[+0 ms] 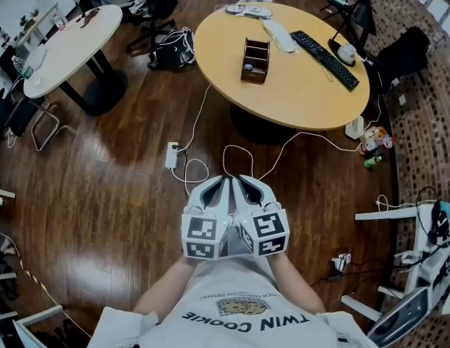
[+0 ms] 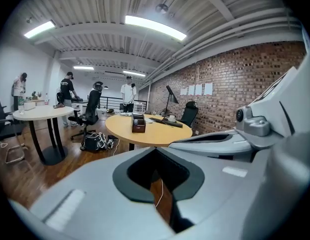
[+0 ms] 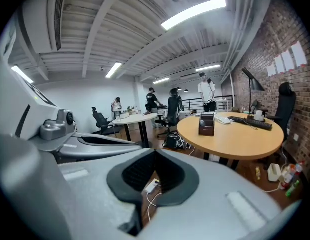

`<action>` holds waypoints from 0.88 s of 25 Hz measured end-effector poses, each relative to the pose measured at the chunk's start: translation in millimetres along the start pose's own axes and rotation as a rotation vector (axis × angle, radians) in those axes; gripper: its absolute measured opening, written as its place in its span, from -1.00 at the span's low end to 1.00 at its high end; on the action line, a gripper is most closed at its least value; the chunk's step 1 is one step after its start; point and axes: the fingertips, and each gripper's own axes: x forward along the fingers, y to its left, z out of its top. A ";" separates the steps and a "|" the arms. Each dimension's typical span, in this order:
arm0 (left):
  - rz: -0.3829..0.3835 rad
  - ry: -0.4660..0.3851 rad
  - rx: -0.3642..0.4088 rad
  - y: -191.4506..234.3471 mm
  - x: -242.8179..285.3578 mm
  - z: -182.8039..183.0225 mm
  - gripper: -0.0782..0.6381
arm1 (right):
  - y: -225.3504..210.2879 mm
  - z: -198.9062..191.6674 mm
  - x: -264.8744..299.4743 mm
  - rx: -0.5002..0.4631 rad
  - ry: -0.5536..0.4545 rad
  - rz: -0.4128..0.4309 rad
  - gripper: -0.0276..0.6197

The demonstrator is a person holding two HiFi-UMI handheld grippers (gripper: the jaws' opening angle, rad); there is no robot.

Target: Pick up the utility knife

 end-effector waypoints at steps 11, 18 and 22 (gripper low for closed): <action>0.048 0.021 -0.001 3.3 96.0 38.0 -0.76 | -94.5 30.4 43.2 0.014 0.011 0.025 -0.91; 0.094 -0.017 0.070 6.6 132.3 74.2 -0.76 | -129.2 50.7 63.5 0.013 -0.006 0.048 -0.91; 0.092 -0.042 0.084 6.7 147.8 92.9 -0.76 | -143.6 56.6 71.2 0.020 -0.012 0.046 -0.91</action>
